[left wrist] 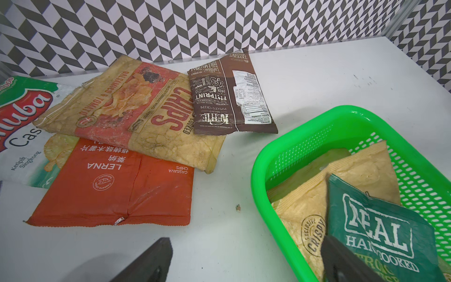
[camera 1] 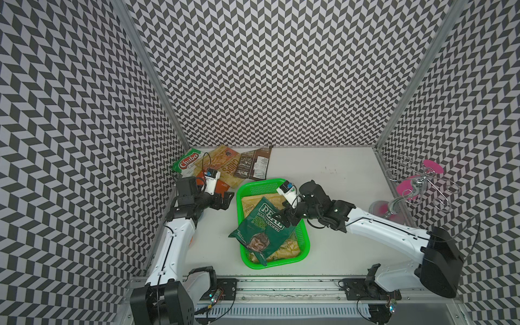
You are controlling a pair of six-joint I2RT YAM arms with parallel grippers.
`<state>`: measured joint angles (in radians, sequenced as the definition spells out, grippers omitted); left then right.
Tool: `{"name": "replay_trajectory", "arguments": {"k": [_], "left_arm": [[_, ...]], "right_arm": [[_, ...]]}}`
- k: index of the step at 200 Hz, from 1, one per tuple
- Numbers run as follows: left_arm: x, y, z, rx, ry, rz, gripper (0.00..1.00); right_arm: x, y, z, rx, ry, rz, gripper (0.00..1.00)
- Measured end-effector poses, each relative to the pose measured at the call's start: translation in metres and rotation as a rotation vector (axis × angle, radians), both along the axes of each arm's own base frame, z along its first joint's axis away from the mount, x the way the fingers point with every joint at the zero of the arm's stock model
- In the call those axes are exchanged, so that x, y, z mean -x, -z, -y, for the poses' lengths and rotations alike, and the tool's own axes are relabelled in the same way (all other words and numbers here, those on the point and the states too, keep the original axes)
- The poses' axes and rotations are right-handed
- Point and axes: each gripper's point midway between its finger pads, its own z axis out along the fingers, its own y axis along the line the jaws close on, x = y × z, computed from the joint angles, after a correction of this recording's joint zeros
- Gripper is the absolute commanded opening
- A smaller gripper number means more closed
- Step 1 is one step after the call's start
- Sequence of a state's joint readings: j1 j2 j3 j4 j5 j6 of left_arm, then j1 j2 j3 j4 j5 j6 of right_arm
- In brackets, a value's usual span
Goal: Put the potato chips into the basket
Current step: Place the potato chip in the basket.
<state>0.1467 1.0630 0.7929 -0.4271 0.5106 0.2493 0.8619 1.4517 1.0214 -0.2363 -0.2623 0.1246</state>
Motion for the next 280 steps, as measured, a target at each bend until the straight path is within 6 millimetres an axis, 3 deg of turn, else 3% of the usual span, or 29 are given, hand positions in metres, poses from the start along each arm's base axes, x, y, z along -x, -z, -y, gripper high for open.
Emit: {"name": "replay_trajectory", "arguments": {"k": [60,117,142,165,219,241,280], "left_arm": [[0.0,0.0,0.0,0.0,-0.001,0.0,0.99],[0.0,0.0,0.0,0.0,0.0,0.0,0.99],[0.0,0.0,0.0,0.0,0.001,0.0,0.99],[0.0,0.0,0.0,0.001,0.001,0.0,0.99],[0.0,0.0,0.0,0.001,0.002,0.0,0.99],[0.0,0.0,0.0,0.001,0.002,0.0,0.99],[0.0,0.001,0.0,0.002,0.002,-0.004,0.99]], "right_arm": [[-0.042,0.039,-0.04,0.109,0.01,-0.033,0.83],[-0.047,0.093,-0.043,0.22,-0.004,-0.09,0.88],[-0.046,0.107,-0.044,0.252,-0.01,-0.091,0.76],[-0.045,0.107,-0.045,0.262,-0.013,-0.07,0.51],[-0.042,0.102,-0.045,0.308,-0.004,-0.007,0.15],[-0.034,0.079,-0.047,0.295,-0.018,0.041,0.08],[-0.018,0.011,-0.051,0.198,-0.043,0.16,0.04]]}}
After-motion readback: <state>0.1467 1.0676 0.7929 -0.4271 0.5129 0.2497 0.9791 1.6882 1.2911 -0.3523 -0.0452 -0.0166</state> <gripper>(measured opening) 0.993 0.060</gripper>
